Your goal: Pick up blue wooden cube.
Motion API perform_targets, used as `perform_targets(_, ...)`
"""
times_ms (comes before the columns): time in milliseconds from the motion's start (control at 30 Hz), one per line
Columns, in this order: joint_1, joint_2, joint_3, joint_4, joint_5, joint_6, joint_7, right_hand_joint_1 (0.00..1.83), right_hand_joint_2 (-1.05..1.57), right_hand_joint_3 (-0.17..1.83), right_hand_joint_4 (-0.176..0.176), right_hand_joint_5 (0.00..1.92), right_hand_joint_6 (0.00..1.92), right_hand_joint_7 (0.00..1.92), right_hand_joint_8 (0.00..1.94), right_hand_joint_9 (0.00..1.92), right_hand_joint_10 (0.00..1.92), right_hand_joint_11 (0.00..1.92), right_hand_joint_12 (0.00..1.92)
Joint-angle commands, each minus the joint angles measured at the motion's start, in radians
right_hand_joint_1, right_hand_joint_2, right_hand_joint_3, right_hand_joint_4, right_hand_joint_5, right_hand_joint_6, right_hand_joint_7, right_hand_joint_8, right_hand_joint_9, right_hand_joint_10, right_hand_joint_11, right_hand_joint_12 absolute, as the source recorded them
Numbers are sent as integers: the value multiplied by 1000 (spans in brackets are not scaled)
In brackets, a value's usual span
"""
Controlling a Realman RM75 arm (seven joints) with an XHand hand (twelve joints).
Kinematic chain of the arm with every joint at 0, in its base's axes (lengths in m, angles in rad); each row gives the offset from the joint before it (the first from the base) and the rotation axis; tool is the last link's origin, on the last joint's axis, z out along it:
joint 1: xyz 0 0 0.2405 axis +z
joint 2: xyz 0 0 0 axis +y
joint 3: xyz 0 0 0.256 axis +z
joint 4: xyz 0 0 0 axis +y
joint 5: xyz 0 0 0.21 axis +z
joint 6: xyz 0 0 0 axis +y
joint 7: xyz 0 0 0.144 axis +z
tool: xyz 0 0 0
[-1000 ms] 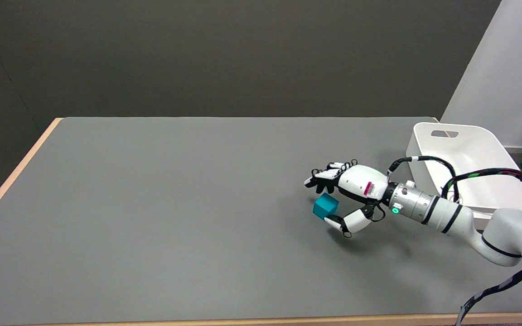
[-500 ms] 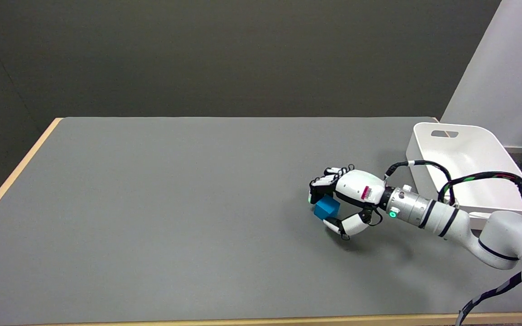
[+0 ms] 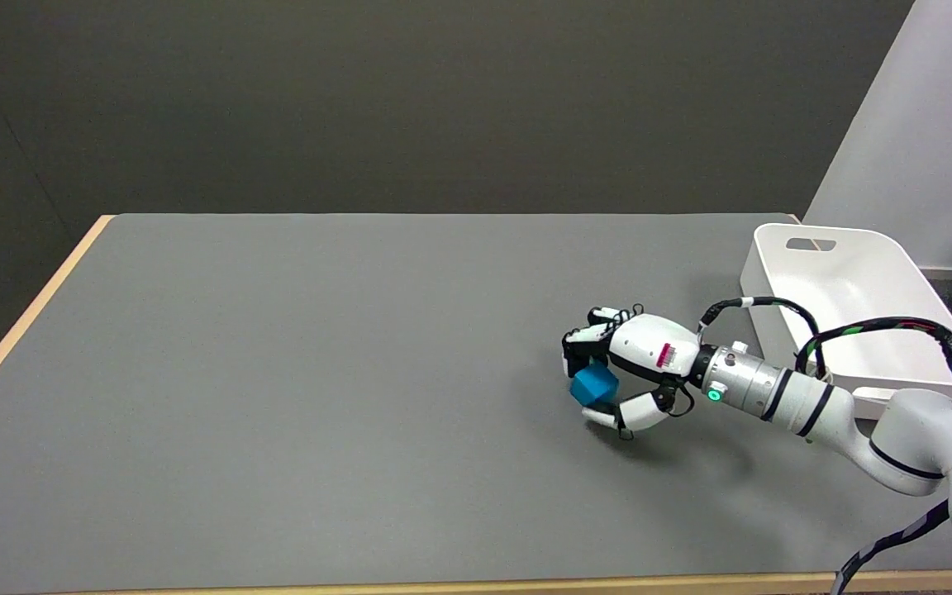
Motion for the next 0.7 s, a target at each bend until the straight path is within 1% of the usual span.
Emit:
perform_targets(33,-1,-5,-9,5,8,-9,0,948,1250,253,-115,544,1650,547,1301,542,1713,92,1920)
perform_targets(67,-1,-5,-10,5,8,-9,0,948,1251,253,-114,544,1651,547,1302,543,1713,90,1921)
perform_targets(100,0,-5,-10,5,8,-9,0,953,1177,354,-108,529,1574,547,1307,548,1705,86,1921)
perform_targets(133,1,-5,-10,5,8,-8,0,971,958,655,-89,487,1343,546,1322,560,1678,77,1921)
perform_targets(167,1,-5,-10,5,8,-7,0,984,792,883,-74,455,1168,545,1333,570,1659,70,1921)
perform_targets(233,1,-5,-10,5,8,-5,0,987,799,872,-74,454,1175,549,1338,579,1660,67,1921)
perform_targets(300,1,-5,-10,7,8,-4,0,1074,1353,14,-55,473,1600,658,1655,566,1687,77,1919)
perform_targets(700,1,-8,-6,7,10,-6,0,1096,1338,43,-76,468,1598,670,1666,583,1722,52,1921)
